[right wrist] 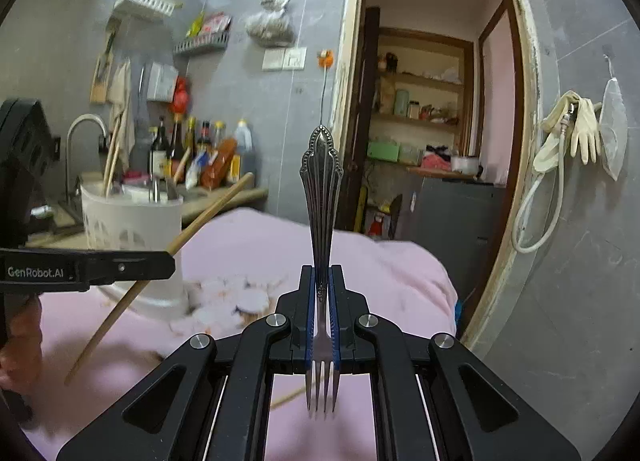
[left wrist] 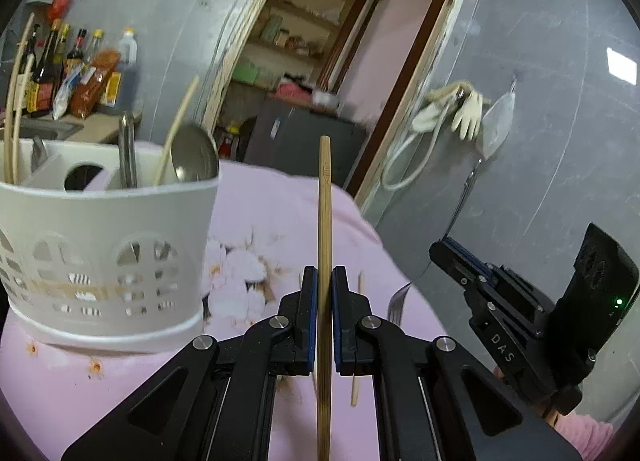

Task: Organize utensils
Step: 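Lift the chopstick and fork and carry both over the white holder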

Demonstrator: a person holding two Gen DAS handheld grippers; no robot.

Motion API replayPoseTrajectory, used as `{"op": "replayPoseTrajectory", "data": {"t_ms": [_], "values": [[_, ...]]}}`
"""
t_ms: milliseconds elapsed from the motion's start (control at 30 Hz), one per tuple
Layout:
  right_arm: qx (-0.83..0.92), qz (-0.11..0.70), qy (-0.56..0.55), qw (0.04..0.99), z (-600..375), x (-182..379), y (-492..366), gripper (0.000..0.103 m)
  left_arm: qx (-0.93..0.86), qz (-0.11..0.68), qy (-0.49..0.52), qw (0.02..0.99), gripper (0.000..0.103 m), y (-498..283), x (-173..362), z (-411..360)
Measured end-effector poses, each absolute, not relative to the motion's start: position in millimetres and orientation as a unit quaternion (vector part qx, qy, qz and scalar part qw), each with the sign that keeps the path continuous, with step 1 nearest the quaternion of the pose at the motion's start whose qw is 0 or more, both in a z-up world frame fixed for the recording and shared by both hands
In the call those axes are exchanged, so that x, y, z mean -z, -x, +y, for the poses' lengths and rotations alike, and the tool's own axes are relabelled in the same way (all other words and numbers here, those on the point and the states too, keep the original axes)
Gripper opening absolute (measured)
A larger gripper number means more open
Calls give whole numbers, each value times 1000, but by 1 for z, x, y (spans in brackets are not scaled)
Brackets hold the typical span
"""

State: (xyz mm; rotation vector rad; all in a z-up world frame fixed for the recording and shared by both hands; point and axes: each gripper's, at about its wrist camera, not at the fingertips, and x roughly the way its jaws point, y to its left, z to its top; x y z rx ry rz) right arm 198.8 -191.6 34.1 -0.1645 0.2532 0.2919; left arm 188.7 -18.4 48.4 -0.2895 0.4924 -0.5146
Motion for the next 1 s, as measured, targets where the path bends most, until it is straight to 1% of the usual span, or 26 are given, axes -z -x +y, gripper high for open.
{"op": "replayPoseTrajectory", "data": {"t_ms": [267, 500, 767, 1000], "values": [[-161, 76, 61, 982, -181, -61, -191, 4, 237, 158, 147, 947, 5, -179, -85, -2], [-193, 38, 42, 980, -163, -86, -187, 4, 218, 102, 168, 956, 5, -181, -111, 24], [-237, 2, 13, 972, -134, -109, -195, 4, 153, 40, 193, 968, 5, -194, -139, 85], [-277, -15, -17, 961, -102, -122, -211, 4, 80, -7, 220, 972, 5, -211, -148, 147]]}}
